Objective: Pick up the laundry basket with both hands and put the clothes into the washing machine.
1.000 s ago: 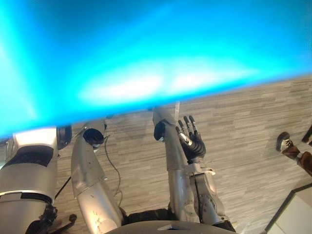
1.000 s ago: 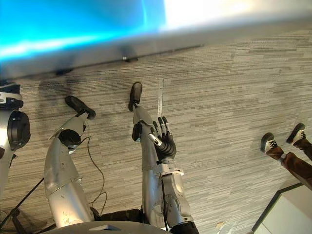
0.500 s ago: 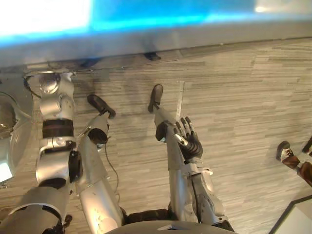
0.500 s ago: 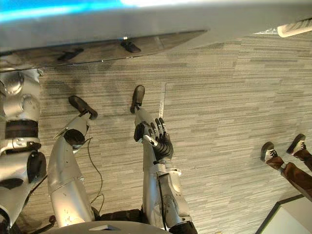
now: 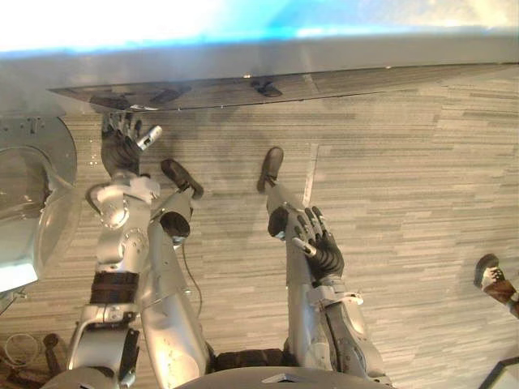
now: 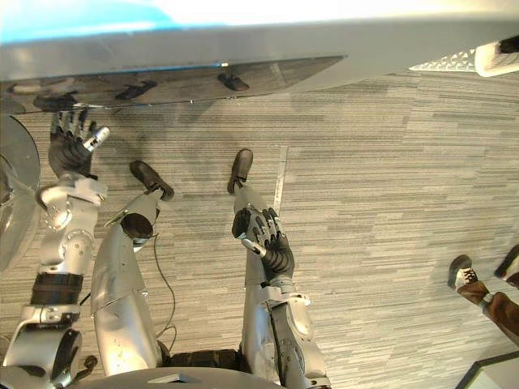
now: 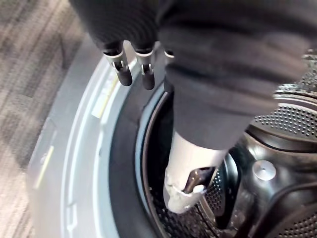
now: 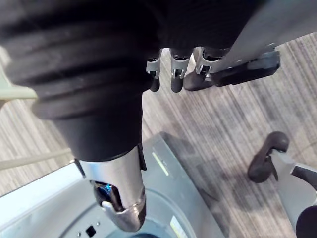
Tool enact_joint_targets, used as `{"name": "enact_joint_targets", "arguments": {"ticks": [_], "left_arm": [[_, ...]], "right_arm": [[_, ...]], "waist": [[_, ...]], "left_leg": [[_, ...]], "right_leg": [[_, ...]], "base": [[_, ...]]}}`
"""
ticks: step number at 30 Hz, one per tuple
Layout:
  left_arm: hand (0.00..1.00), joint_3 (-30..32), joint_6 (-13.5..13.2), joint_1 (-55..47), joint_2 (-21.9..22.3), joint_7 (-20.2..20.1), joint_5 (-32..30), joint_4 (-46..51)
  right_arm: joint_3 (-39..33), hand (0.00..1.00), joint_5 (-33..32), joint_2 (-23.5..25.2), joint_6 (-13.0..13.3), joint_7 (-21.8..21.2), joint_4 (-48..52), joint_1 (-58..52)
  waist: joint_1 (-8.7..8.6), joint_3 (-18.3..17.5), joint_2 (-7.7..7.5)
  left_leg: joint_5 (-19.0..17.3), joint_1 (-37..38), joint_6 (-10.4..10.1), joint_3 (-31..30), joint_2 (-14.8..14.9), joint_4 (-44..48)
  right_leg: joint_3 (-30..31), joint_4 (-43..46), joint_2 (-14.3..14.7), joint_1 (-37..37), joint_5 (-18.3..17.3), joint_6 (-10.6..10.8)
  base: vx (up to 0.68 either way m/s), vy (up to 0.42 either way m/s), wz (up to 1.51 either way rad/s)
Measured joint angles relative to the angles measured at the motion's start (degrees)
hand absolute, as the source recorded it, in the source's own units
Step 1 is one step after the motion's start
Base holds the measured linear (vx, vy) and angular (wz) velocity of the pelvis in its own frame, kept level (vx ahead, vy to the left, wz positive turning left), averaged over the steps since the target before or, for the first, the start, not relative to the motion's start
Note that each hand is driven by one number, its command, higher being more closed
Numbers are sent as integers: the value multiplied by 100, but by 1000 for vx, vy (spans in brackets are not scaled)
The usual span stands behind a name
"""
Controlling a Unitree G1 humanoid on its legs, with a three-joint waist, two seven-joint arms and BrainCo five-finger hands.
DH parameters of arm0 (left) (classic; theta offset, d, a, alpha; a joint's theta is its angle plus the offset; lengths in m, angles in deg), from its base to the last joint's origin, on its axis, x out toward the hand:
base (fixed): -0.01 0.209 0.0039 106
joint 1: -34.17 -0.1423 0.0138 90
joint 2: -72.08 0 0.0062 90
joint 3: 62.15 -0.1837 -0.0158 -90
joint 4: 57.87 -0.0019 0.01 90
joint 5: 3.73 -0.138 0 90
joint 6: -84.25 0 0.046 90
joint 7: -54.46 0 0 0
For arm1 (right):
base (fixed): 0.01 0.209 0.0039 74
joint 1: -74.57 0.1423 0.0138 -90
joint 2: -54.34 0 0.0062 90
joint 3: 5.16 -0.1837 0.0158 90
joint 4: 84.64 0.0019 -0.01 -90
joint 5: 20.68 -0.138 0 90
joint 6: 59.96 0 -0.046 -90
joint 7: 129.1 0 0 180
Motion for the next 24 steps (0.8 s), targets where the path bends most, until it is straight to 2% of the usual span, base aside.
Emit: {"name": "enact_joint_targets", "arguments": {"ticks": [5, 8, 10, 12, 14, 15, 16, 17, 18, 19, 20, 21, 22, 23, 24], "left_arm": [[0, -78, 5, -551, 524, -133, 4, -7], [0, -447, 15, -953, 835, -239, 6, -71], [0, -792, 26, -1357, 1042, -389, 31, -77], [0, -952, 35, -1566, 1109, -491, 66, -118], [0, -1219, 55, -1850, 1214, -618, 192, -221], [0, -1310, 63, -1990, 1280, -688, 291, -393], [0, -1399, 69, -2118, 1352, -705, 356, -518], [0, -1469, 74, -2179, 1364, -705, 365, -556], [0, -1595, 96, -2308, 1368, -709, 400, -577], [0, -1693, 110, -2390, 1374, -709, 400, -577], [0, -1832, 153, -2555, 1366, -713, 399, -583], [0, -1931, 168, -2670, 1345, -734, 396, -599], [0, -1985, 179, -2922, 1371, -806, 373, -611], [0, -2041, 186, -3032, 1381, -830, 334, -629], [0, -2230, 227, -3221, 1379, -877, 294, -689]], "right_arm": [[-80, 0, -1, 3, -6, -45, -189, 82], [-184, 0, -2, -2, -34, -34, -447, 240], [-228, 0, -2, -34, -37, -34, -635, 275], [-236, 0, -2, -54, -57, -33, -796, 315], [-297, 0, -1, -72, -73, -32, -934, 314], [-368, 0, -1, -97, -109, -33, -1030, 311], [-464, 0, -2, -137, -113, -27, -1113, 286], [-505, 0, -2, -183, -115, -24, -1123, 260], [-607, 0, -8, -269, -108, -13, -1131, 160], [-666, 0, -22, -281, -105, 34, -1184, 90], [-799, 0, -157, -273, -111, 83, -1390, -45], [-891, 0, -296, -201, -112, 81, -1565, -175], [-1026, 0, -486, -146, -120, 78, -1797, -358], [-1069, 0, -532, -132, -138, 75, -1849, -414], [-1145, 0, -576, -124, -151, 74, -1925, -549]], "waist": [[184, -3, 19], [248, 1, 161], [261, -13, 242], [265, -12, 256], [248, -21, 271], [214, -39, 333], [213, -74, 382], [218, -105, 404], [205, -258, 460], [202, -421, 473], [135, -790, 542], [63, -1033, 587], [60, -1354, 635], [28, -1448, 659], [-68, -1668, 708]], "left_leg": [[-19, 198, -19, 29, -25, 34], [-121, 562, -26, 29, -28, 139], [-276, 1089, -69, 27, -36, 293], [-372, 1502, -103, 27, -40, 382], [-468, 2183, -179, -41, -100, 430], [-481, 2585, -187, -177, -143, 373], [-368, 2990, -304, -281, -239, 119], [-266, 3208, -349, -277, -309, -122], [-88, 3549, -388, -218, -473, -686], [-88, 3667, -387, -81, -520, -952], [-95, 3909, -377, 294, -515, -1414], [-29, 4097, -269, 607, -480, -1501], [-124, 4447, -43, 1027, -161, -632], [-194, 4631, -15, 1089, -76, -245], [-414, 5016, -96, 1119, -21, 334]], "right_leg": [[70, 185, -45, 84, -78, 13], [92, 396, -104, 401, -247, 21], [154, 723, -194, 806, -490, 31], [212, 960, -238, 1132, -680, 38], [210, 1330, -327, 1734, -1035, 46], [96, 1379, -390, 2223, -1191, 39], [-47, 1245, -398, 2702, -1246, 27], [-103, 1108, -396, 2916, -1246, 28], [-244, 815, -391, 3243, -1243, 29], [-312, 689, -369, 3330, -1236, 22], [-472, 347, -310, 3533, -1176, -53], [-600, 10, -317, 3784, -1007, -158], [-820, -199, -313, 4097, -918, -320], [-855, -269, -282, 4219, -910, -337], [-982, -410, -210, 4403, -865, -368]], "base": [[-9, -11, 2], [-19, -31, 8], [6, -60, 4], [35, -108, 10], [55, -143, 30], [36, -123, 49], [52, -159, 52], [70, -203, 55], [73, -184, 47], [104, -208, 73], [109, -174, 83], [158, -151, 87], [126, -70, 52], [132, -44, 27], [83, -29, 17]]}}
